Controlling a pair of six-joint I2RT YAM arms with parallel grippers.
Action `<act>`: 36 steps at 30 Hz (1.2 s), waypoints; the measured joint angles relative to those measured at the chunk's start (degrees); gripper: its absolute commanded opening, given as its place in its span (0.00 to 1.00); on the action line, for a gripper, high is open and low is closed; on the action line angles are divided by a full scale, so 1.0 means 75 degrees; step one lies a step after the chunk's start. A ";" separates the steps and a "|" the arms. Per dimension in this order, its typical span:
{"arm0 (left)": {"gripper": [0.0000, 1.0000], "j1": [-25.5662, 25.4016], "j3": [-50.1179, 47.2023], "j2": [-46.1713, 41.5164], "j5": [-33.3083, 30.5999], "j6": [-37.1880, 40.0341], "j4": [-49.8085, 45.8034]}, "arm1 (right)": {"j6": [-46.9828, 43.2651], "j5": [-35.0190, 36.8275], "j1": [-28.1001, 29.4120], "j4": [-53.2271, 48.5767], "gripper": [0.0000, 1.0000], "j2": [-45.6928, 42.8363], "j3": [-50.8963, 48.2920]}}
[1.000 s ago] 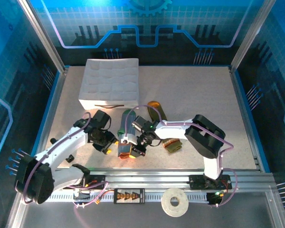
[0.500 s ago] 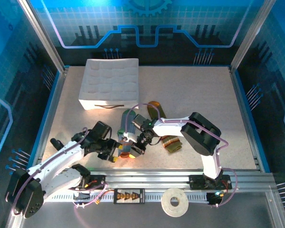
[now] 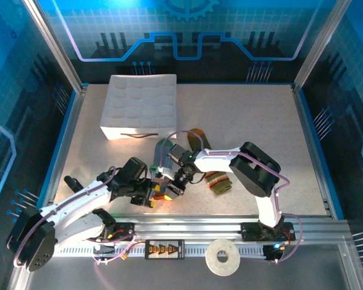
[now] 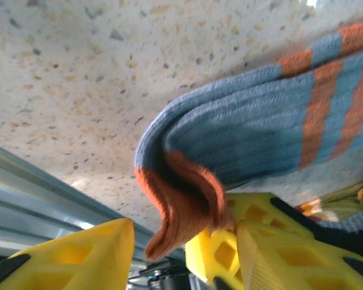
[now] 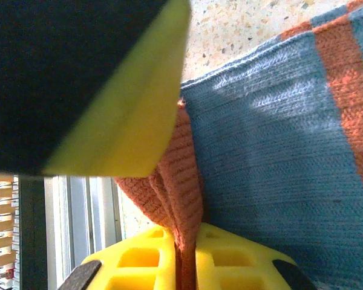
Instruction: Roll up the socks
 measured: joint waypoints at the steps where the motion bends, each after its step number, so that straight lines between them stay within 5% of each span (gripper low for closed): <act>1: 0.40 0.0000 -0.0044 0.0061 -0.0061 -0.0093 0.0157 | 0.0015 0.0003 0.0003 0.0000 0.16 0.0000 0.0000; 15: 0.13 0.0000 -0.0087 0.0580 -0.0420 -0.0373 0.0525 | -0.0213 0.0391 0.0017 0.0146 0.48 -0.0172 -0.0058; 24: 0.11 0.0367 0.0009 0.1005 -0.0472 -0.0154 0.0338 | -0.1265 0.2331 0.0297 0.1923 0.62 -0.2521 -0.1964; 29: 0.11 0.0560 0.0388 0.1553 -0.0443 0.0178 0.0134 | -0.2672 0.3821 0.1189 0.3107 0.58 -0.3899 -0.3538; 36: 0.11 0.0635 0.0627 0.1856 -0.0391 0.0577 -0.0085 | -0.3975 0.5202 0.2087 0.3850 0.52 -0.3512 -0.3663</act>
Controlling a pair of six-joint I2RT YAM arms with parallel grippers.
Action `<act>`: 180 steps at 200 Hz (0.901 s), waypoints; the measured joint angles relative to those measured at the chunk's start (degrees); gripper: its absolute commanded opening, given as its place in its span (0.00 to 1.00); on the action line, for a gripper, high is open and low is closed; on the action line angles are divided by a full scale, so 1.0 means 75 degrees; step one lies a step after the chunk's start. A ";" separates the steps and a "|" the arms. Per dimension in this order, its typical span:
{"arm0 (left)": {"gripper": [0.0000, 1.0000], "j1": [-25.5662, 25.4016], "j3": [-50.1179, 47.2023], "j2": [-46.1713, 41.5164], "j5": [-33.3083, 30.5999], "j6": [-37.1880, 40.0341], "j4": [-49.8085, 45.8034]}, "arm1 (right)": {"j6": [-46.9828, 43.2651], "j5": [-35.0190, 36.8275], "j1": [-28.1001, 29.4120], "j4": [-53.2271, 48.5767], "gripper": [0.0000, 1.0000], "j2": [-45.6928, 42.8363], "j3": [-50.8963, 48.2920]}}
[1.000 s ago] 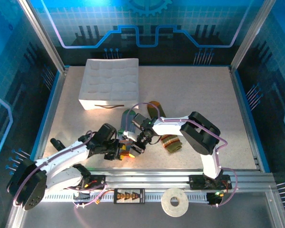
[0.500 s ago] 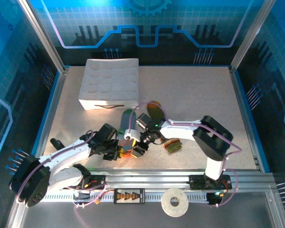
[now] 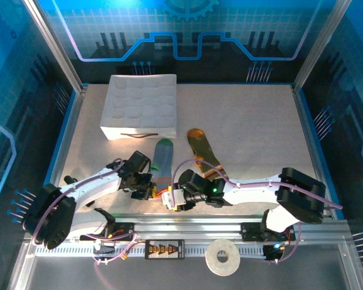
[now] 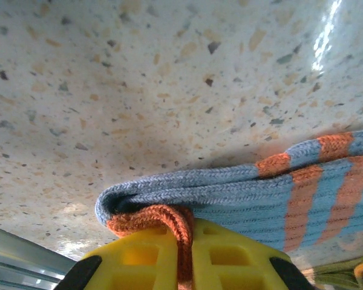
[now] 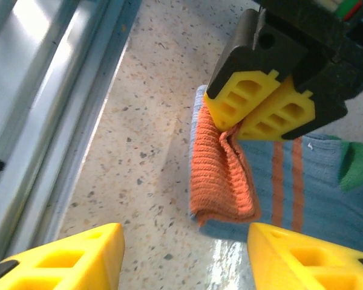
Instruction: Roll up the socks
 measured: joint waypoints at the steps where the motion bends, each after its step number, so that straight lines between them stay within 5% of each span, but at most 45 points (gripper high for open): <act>1: 0.11 0.0000 0.0012 0.0012 0.0000 0.0009 -0.0015 | 0.0000 0.0000 0.0000 0.0000 0.52 0.0000 0.0000; 61: 0.11 0.0006 0.0265 0.0277 0.0000 0.0437 -0.0283 | -0.0513 0.0644 0.0184 0.0420 0.43 0.1236 0.0580; 148: 0.11 0.0041 0.0431 0.0478 -0.0003 0.0758 -0.0376 | -0.0026 0.0833 0.0178 0.0431 0.10 0.1947 0.1072; 180: 0.32 0.0105 0.0484 0.0440 -0.0047 0.0918 -0.0452 | 0.0560 0.0597 0.0076 0.0251 0.03 0.1950 0.1177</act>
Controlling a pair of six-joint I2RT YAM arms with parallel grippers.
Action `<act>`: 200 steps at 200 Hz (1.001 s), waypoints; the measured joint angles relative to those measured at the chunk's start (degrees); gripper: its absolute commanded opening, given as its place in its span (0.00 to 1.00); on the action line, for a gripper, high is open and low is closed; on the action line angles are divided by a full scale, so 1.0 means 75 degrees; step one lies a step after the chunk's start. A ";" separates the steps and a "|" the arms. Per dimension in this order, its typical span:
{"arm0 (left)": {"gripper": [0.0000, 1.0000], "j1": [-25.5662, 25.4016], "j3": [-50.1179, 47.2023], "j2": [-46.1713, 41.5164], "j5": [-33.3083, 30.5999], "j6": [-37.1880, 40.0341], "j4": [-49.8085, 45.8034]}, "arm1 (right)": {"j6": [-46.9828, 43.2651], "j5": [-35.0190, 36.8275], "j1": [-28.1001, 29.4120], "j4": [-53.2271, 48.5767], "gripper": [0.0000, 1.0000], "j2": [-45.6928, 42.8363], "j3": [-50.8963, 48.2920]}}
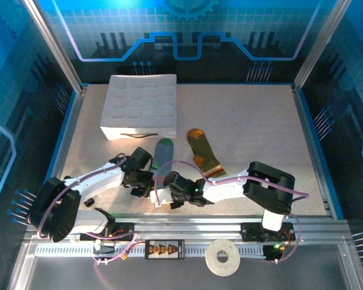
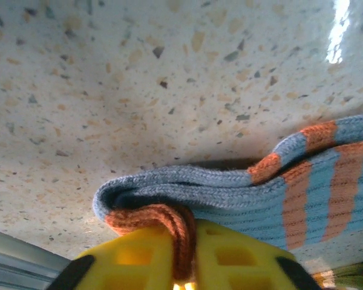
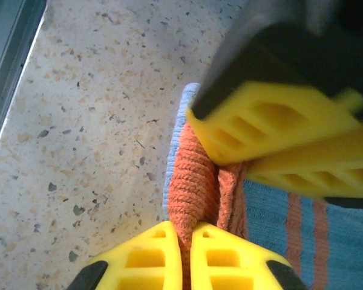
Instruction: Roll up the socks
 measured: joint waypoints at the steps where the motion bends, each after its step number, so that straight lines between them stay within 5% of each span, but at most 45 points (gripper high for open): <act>1: 0.33 0.0009 0.0000 -0.0012 -0.0020 -0.0038 0.0000 | 0.0006 -0.0015 -0.0006 -0.0009 0.03 0.0000 0.0003; 35: 0.52 0.0289 0.0041 -0.0772 -0.0198 0.0195 -0.0434 | 0.0702 -0.0845 -0.0358 -0.0388 0.01 0.0029 0.0192; 103: 0.48 0.0525 -0.0128 -0.2028 -0.0201 0.0516 -0.1142 | 0.1874 -0.2690 -0.1064 -0.0801 0.00 0.0414 0.0656; 200: 0.49 -0.0248 -0.0562 -0.1524 -0.0003 0.0149 -0.0242 | 0.3191 -0.4995 -0.1953 -0.1513 0.01 0.1154 0.1399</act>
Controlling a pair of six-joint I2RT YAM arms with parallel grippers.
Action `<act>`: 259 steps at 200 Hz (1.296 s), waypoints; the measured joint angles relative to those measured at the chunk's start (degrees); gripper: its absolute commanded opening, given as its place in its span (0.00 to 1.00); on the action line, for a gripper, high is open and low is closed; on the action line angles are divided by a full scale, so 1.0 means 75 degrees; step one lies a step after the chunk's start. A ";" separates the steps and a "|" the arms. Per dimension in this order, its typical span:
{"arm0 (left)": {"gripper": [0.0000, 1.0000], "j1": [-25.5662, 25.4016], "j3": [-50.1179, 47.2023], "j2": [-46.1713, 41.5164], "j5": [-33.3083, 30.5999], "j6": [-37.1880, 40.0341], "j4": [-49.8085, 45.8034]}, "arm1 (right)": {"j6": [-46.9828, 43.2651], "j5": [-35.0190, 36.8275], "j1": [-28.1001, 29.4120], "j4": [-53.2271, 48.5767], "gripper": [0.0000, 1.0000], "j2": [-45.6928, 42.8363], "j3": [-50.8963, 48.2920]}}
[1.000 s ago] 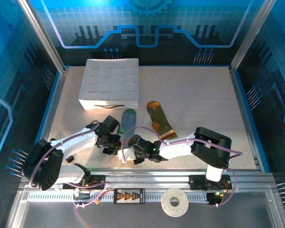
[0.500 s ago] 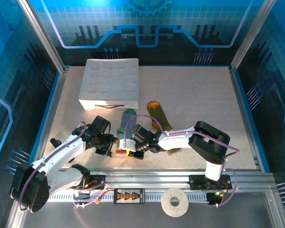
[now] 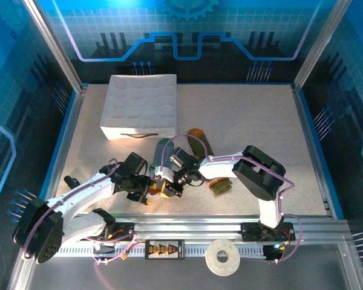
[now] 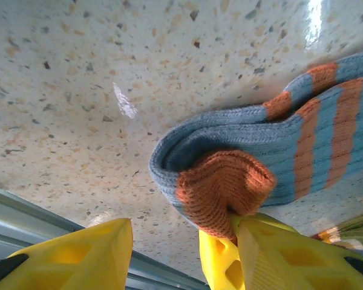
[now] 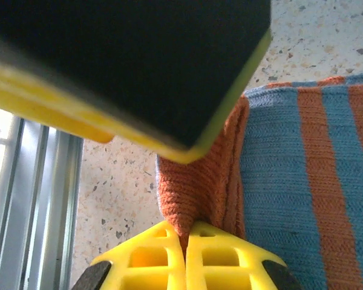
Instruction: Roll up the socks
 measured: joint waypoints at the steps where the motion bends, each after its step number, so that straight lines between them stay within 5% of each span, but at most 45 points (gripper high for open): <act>1: 0.49 0.0000 -0.0006 0.0003 0.0000 -0.0015 0.0009 | 0.0012 -0.0015 -0.0003 -0.0003 0.01 0.0003 0.0003; 83: 0.40 -0.0052 -0.0055 0.0962 -0.0012 -0.0090 0.0621 | 0.0466 -0.0629 -0.0134 -0.0289 0.01 0.0379 0.0399; 132: 0.13 -0.0128 0.0044 0.1011 -0.0157 -0.0297 0.0472 | 0.0449 -0.0621 -0.0146 -0.0271 0.11 0.0361 0.0382; 153: 0.02 -0.0137 0.0102 0.1081 -0.0154 -0.0530 0.0414 | 0.0219 -0.0420 -0.0099 -0.0143 0.28 0.0198 0.0219; 192: 0.00 -0.0140 0.0402 0.1393 -0.0157 -0.0697 0.0067 | -0.0621 0.0973 0.0195 0.0586 0.52 -0.0997 -0.0915; 221: 0.00 -0.0058 0.0574 0.1585 -0.0149 -0.0679 -0.0137 | -0.1751 0.2544 0.0836 0.1352 0.55 -0.2314 -0.2098; 259: 0.00 0.0152 0.0702 0.1749 -0.0067 -0.0606 -0.0376 | -0.3159 0.4141 0.1728 0.2090 0.55 -0.2597 -0.2363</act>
